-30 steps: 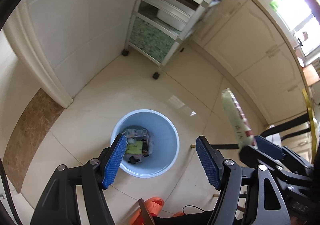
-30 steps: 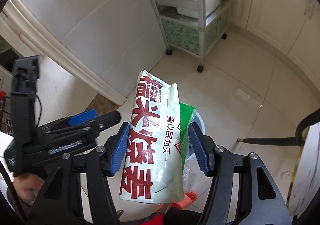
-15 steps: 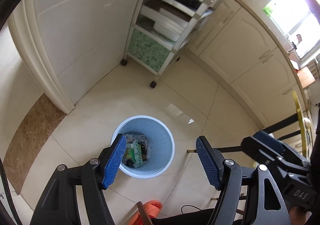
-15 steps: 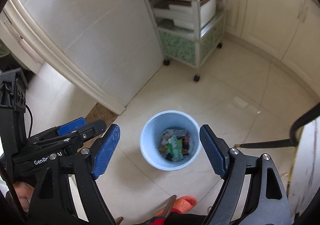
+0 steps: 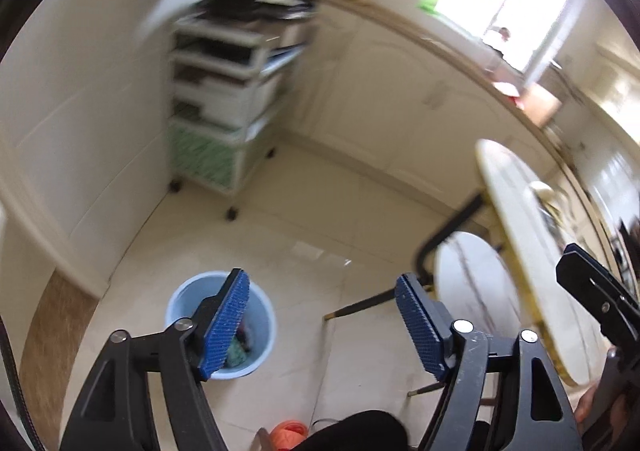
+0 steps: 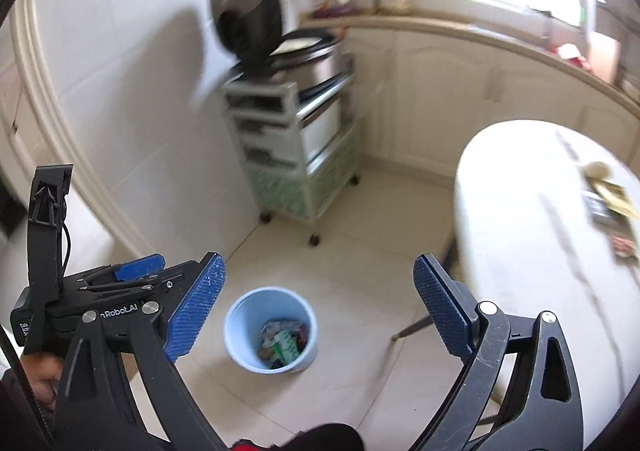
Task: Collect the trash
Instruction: 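Bring both open tools back over the table, then grasp the silver foil packet with the left tool, then grasp the yellow packet with the right tool while the left holds foil packet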
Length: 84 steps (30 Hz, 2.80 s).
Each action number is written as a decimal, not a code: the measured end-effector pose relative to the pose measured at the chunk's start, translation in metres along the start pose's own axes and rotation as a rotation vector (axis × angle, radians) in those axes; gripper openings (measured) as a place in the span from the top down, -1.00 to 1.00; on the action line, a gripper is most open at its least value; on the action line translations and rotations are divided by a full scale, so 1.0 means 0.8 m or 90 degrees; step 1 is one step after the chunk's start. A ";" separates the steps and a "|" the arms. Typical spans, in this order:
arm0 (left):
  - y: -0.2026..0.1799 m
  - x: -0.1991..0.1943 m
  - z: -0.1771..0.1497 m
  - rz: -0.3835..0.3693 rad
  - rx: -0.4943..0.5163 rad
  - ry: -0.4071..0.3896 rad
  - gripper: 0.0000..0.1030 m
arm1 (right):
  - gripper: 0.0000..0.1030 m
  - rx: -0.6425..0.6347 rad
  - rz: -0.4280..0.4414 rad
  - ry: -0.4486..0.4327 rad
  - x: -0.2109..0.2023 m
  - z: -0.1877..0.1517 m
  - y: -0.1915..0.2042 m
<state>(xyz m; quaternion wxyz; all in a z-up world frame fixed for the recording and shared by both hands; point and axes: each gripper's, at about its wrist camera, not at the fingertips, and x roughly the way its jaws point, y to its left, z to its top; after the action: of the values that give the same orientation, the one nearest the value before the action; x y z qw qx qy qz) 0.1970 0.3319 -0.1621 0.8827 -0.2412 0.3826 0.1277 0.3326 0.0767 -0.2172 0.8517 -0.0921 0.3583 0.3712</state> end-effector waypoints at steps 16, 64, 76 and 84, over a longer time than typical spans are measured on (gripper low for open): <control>-0.340 0.029 -0.006 -0.214 0.274 0.031 -0.68 | -0.99 0.156 -0.204 -0.099 -0.205 -0.046 -0.251; -0.534 0.393 0.111 -0.153 0.372 0.149 0.35 | -1.00 0.267 -0.210 0.049 -0.071 -0.009 -0.472; -0.472 0.352 0.116 -0.175 0.350 0.139 0.44 | -1.00 0.379 -0.133 0.052 -0.020 0.005 -0.491; -0.456 0.336 0.127 -0.197 0.347 0.135 0.44 | -0.99 0.396 -0.126 0.056 0.016 0.021 -0.525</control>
<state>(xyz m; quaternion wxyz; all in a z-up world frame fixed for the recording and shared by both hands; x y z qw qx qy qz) 0.5901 0.0857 -0.1810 0.8789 -0.0637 0.4512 -0.1410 0.6412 -0.2059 -0.2594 0.8546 0.1222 0.4805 0.1547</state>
